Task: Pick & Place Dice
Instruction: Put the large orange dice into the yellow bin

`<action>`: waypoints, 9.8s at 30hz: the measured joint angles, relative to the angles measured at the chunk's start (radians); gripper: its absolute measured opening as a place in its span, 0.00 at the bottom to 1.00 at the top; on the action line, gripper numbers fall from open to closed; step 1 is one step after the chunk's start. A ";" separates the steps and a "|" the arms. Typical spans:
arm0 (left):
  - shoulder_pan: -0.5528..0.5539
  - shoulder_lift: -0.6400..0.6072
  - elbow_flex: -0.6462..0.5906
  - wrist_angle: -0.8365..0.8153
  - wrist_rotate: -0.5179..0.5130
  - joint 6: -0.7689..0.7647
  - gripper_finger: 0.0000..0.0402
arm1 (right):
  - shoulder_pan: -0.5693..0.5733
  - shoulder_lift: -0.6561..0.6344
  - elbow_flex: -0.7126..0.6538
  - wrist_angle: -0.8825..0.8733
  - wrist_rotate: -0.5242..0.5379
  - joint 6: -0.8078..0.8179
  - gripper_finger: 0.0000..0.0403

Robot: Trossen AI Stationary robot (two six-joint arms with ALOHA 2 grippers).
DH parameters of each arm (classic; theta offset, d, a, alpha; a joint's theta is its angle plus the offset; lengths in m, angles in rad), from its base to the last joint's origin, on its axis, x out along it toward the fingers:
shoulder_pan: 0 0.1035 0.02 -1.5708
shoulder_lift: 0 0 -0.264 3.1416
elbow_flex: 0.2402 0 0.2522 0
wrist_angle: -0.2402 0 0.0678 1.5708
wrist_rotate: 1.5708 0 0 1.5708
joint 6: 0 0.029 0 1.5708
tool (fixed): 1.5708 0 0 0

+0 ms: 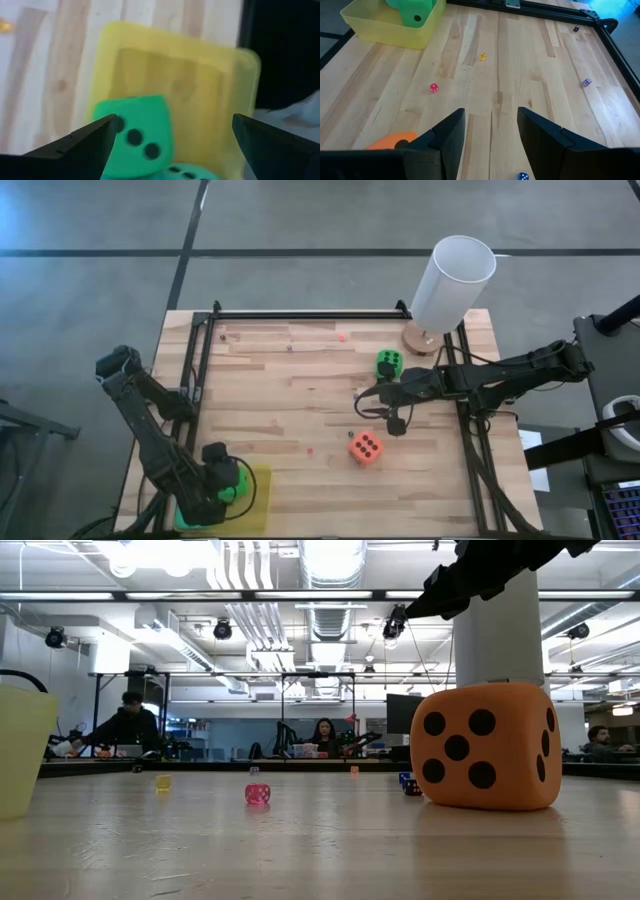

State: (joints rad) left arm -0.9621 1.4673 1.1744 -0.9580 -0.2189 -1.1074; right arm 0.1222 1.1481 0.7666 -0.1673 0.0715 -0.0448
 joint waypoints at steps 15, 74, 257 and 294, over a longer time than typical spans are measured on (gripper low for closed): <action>0.065 0.001 0.000 0.161 -0.164 0.103 0.99 | 0.000 0.000 0.000 0.000 0.000 0.000 0.45; 0.276 0.001 -0.068 0.319 -0.424 0.378 0.96 | 0.037 0.027 -0.166 -0.297 -0.238 0.217 0.45; 0.277 0.001 -0.070 0.334 -0.424 0.430 0.95 | -0.068 0.790 0.191 0.621 -0.042 -0.060 0.45; 0.284 0.001 -0.070 0.342 -0.473 0.427 0.95 | 0.096 0.047 0.059 0.140 0.036 -0.063 0.45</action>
State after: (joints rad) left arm -0.6778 1.4681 1.1046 -0.6164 -0.6917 -0.6803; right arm 0.2184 1.1954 0.8260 -0.0273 0.1077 -0.1079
